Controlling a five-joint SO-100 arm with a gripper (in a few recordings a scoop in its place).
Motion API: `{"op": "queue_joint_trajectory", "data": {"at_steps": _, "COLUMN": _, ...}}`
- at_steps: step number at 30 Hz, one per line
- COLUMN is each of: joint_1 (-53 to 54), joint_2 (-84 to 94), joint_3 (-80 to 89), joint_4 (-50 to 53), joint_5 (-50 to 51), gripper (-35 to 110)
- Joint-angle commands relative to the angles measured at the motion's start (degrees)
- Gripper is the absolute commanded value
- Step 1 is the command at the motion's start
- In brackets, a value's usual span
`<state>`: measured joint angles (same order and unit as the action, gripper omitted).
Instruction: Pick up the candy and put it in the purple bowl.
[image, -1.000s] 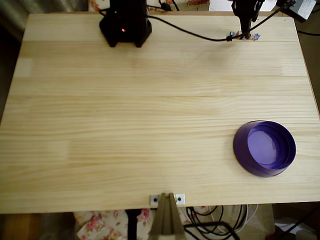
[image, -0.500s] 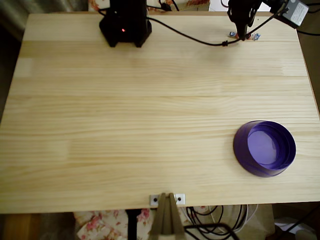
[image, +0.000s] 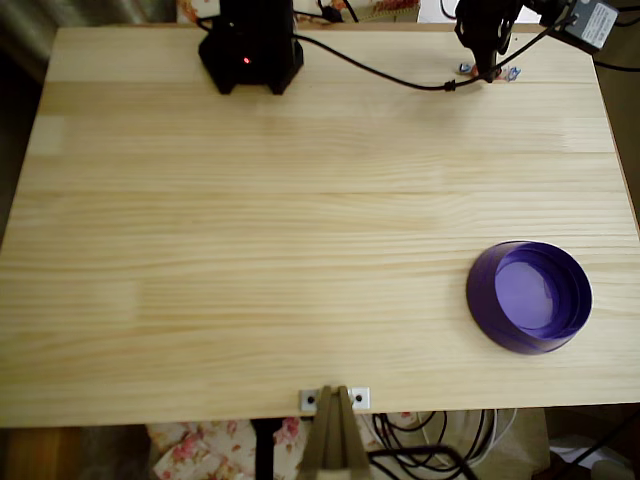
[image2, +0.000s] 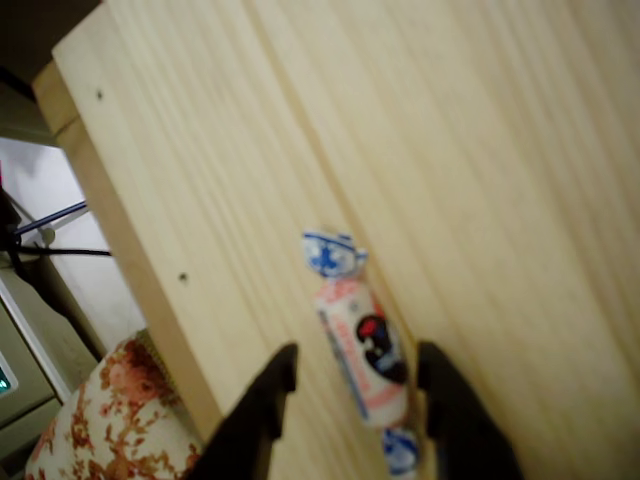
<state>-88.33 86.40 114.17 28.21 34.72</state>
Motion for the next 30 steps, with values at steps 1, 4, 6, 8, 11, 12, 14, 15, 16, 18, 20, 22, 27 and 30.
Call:
{"op": "queue_joint_trajectory", "data": {"at_steps": 1, "joint_1": -1.8, "joint_2": 2.6, "joint_3": 0.3, "joint_4": -0.7, "joint_5": 1.0, "gripper": 18}}
{"op": "queue_joint_trajectory", "data": {"at_steps": 4, "joint_1": -1.9, "joint_2": 2.5, "joint_3": 0.4, "joint_4": -0.6, "joint_5": 1.8, "gripper": 16}}
{"op": "queue_joint_trajectory", "data": {"at_steps": 6, "joint_1": -2.0, "joint_2": 2.5, "joint_3": 0.6, "joint_4": -0.4, "joint_5": 2.0, "gripper": 16}}
{"op": "queue_joint_trajectory", "data": {"at_steps": 8, "joint_1": -2.0, "joint_2": 2.5, "joint_3": 1.1, "joint_4": -0.9, "joint_5": 2.8, "gripper": 16}}
{"op": "queue_joint_trajectory", "data": {"at_steps": 11, "joint_1": -2.0, "joint_2": 2.9, "joint_3": 1.6, "joint_4": -1.4, "joint_5": 2.9, "gripper": 16}}
{"op": "queue_joint_trajectory", "data": {"at_steps": 12, "joint_1": -2.0, "joint_2": 2.9, "joint_3": 1.6, "joint_4": -1.4, "joint_5": 2.9, "gripper": 16}}
{"op": "queue_joint_trajectory", "data": {"at_steps": 14, "joint_1": -2.0, "joint_2": 2.9, "joint_3": 1.5, "joint_4": -1.4, "joint_5": 2.7, "gripper": 16}}
{"op": "queue_joint_trajectory", "data": {"at_steps": 15, "joint_1": -2.1, "joint_2": 2.8, "joint_3": 1.2, "joint_4": -1.1, "joint_5": 2.6, "gripper": 15}}
{"op": "queue_joint_trajectory", "data": {"at_steps": 16, "joint_1": -2.1, "joint_2": 2.5, "joint_3": 0.9, "joint_4": -1.0, "joint_5": 2.5, "gripper": 15}}
{"op": "queue_joint_trajectory", "data": {"at_steps": 18, "joint_1": -2.1, "joint_2": 1.9, "joint_3": 0.0, "joint_4": -0.2, "joint_5": 2.5, "gripper": 13}}
{"op": "queue_joint_trajectory", "data": {"at_steps": 20, "joint_1": -1.9, "joint_2": 1.1, "joint_3": -1.1, "joint_4": 0.9, "joint_5": 2.6, "gripper": 11}}
{"op": "queue_joint_trajectory", "data": {"at_steps": 22, "joint_1": -1.9, "joint_2": 0.6, "joint_3": -1.8, "joint_4": 1.5, "joint_5": 2.8, "gripper": 11}}
{"op": "queue_joint_trajectory", "data": {"at_steps": 27, "joint_1": -1.7, "joint_2": 0.9, "joint_3": -1.2, "joint_4": 1.2, "joint_5": 3.8, "gripper": 12}}
{"op": "queue_joint_trajectory", "data": {"at_steps": 30, "joint_1": -1.7, "joint_2": 3.0, "joint_3": 2.2, "joint_4": -3.3, "joint_5": 3.8, "gripper": 12}}
